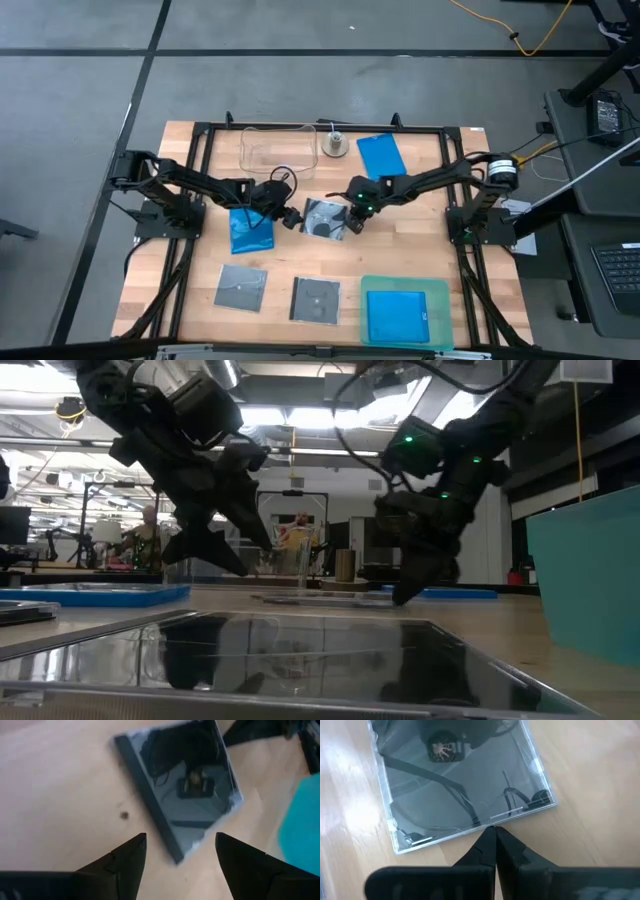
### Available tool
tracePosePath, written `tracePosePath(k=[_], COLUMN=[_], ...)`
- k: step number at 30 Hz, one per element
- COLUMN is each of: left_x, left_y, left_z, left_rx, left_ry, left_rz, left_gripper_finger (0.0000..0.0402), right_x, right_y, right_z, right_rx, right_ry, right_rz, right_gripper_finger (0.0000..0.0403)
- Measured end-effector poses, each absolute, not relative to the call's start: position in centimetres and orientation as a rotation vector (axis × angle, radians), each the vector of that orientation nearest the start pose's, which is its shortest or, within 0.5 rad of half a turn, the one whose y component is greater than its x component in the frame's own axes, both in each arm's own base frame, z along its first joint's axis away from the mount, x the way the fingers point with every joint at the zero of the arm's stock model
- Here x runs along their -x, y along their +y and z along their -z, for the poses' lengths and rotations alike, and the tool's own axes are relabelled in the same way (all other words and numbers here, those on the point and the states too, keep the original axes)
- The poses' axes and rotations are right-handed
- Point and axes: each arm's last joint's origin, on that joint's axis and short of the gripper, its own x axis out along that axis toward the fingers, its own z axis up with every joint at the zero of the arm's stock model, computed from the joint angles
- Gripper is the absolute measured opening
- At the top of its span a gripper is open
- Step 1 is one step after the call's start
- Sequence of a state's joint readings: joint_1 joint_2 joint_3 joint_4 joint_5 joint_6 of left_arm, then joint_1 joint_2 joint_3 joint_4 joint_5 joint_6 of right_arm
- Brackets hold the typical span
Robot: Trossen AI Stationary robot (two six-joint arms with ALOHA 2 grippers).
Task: Pick & place jewel cases by type
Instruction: Put the top black cd case into the transparent bin
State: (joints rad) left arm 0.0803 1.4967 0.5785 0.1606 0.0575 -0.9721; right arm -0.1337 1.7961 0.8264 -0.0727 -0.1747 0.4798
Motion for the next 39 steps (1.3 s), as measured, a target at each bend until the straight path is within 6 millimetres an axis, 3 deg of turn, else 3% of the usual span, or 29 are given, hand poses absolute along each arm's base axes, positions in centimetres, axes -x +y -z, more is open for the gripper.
tracePosePath(k=[7, 19, 25, 39], left_x=[-26.4, -25.9, -26.9, -27.6], left_y=[2.1, 2.2, 2.1, 2.1], left_z=[-13.9, -12.7, -11.6, -11.5], left_rx=[0.951, 0.921, 0.974, 1.053], left_ry=[0.694, 0.767, 0.760, 0.694], left_rz=[-0.459, -0.542, -0.493, -0.459], left_gripper_finger=[0.0229, 0.0229, 0.0229, 0.0230], right_x=[-33.1, -33.1, -33.0, -33.0], right_y=[-3.9, -3.8, -3.8, -3.8], right_z=[-10.7, -10.6, -10.6, -10.6], right_rx=[-0.585, -0.581, -0.581, -0.575], right_ry=[1.025, 1.031, 1.032, 1.036], right_rz=[0.155, 0.153, 0.154, 0.151], right_gripper_finger=[0.0004, 0.0004, 0.0004, 0.0004])
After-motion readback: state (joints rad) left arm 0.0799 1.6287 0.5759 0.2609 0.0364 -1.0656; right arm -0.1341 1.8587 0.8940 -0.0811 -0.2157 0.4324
